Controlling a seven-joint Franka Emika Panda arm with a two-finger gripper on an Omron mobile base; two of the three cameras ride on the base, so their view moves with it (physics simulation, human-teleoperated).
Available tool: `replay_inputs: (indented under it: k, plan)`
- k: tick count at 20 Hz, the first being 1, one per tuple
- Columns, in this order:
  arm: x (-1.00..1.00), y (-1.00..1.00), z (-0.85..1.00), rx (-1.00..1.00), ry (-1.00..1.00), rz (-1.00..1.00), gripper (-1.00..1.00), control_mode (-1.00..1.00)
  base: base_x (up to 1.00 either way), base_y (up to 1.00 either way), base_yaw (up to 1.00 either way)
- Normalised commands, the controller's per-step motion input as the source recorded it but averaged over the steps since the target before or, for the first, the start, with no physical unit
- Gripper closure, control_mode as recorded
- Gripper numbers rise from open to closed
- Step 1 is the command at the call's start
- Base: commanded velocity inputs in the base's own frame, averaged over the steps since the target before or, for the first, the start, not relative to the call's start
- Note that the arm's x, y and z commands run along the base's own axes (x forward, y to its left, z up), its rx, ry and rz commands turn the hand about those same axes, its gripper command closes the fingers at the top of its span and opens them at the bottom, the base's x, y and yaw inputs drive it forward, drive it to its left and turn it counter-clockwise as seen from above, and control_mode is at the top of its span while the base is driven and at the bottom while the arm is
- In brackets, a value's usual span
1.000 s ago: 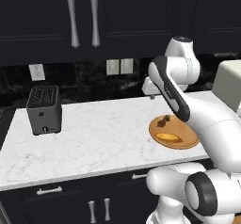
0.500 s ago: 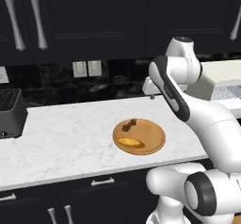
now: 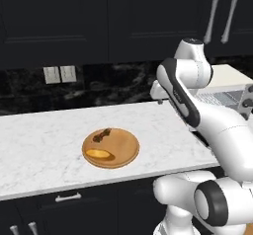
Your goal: Pick up the kebab skewer and baguette bread, and place them inside the toaster oven. Close the toaster oven door and start by setting the timer.
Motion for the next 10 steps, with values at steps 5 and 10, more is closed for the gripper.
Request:
replay_inputs:
  k: [5,10]
  plan:
    - [0.00,0.00,0.00,0.00,0.00,0.00,-1.00,1.00,0.40,-0.22,0.00]
    - [0.00,0.00,0.00,0.00,0.00,0.00,-1.00,1.00,0.60,0.00,0.00]
